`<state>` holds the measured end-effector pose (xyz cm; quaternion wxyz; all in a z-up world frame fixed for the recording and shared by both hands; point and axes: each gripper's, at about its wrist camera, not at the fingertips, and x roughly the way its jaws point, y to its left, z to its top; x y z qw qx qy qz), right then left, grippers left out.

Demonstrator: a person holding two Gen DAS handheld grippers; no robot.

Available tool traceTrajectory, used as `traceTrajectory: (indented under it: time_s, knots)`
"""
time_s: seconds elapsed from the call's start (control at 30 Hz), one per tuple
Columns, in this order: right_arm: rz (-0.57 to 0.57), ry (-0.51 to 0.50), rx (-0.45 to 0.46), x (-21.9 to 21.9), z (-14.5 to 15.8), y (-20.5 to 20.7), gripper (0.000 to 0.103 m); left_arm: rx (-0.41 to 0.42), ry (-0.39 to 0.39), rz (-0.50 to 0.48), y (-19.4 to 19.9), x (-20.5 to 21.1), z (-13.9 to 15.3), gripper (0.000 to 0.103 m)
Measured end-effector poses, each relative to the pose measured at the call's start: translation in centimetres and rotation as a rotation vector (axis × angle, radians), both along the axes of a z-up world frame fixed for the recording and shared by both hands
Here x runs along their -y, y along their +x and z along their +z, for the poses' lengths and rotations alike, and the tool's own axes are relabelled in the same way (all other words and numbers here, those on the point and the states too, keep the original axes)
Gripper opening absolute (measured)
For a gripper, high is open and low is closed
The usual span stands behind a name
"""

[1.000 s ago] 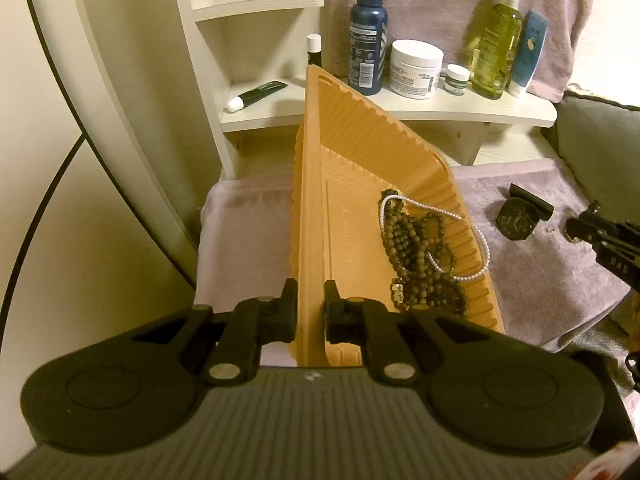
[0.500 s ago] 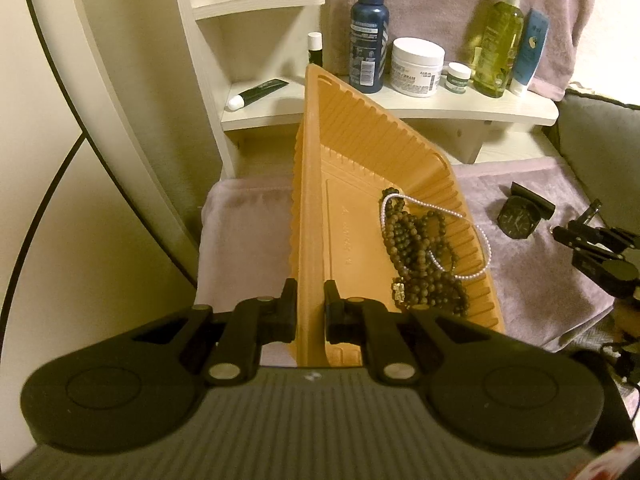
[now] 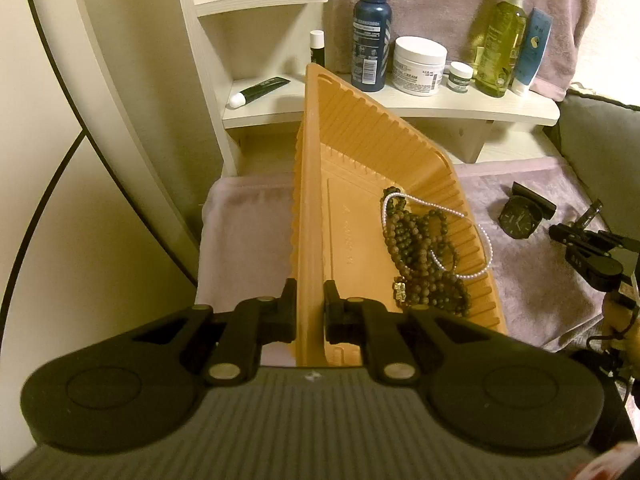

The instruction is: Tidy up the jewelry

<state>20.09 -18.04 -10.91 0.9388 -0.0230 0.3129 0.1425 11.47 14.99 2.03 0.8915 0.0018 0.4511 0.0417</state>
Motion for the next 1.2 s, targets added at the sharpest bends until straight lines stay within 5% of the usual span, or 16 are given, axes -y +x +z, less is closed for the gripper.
traceTrajectory:
  time_s: [0.3, 0.57, 0.77, 0.93, 1.0, 1.07, 1.2]
  knots:
    - [0.078, 0.091, 0.058, -1.0, 3.8, -2.1, 0.005, 0.001, 0.002, -0.002, 0.0, 0.0, 0.0, 0.011]
    - [0.371, 0.227, 0.059, -7.0, 8.0, -4.5, 0.005, 0.003, 0.005, -0.004, 0.0, 0.2, 0.1, 0.011]
    - [0.551, 0.220, 0.023, -11.0, 7.4, -5.9, 0.005, 0.003, 0.005, -0.004, 0.0, 0.2, 0.2, 0.011]
    - [0.586, 0.216, -0.004, -12.5, 6.5, -5.9, 0.005, 0.006, 0.004, -0.005, 0.0, 0.2, 0.2, 0.011]
    - [0.579, 0.219, -0.003, -12.5, 6.4, -5.8, 0.010, 0.006, 0.002, -0.004, 0.0, 0.2, 0.2, 0.011]
    - [0.563, 0.229, 0.008, -11.8, 6.5, -5.7, 0.035, 0.006, 0.004, -0.005, 0.0, 0.2, 0.2, 0.011]
    - [0.517, 0.219, 0.051, -10.0, 7.2, -5.6, 0.040, 0.008, 0.003, -0.002, 0.0, 0.3, 0.2, 0.011]
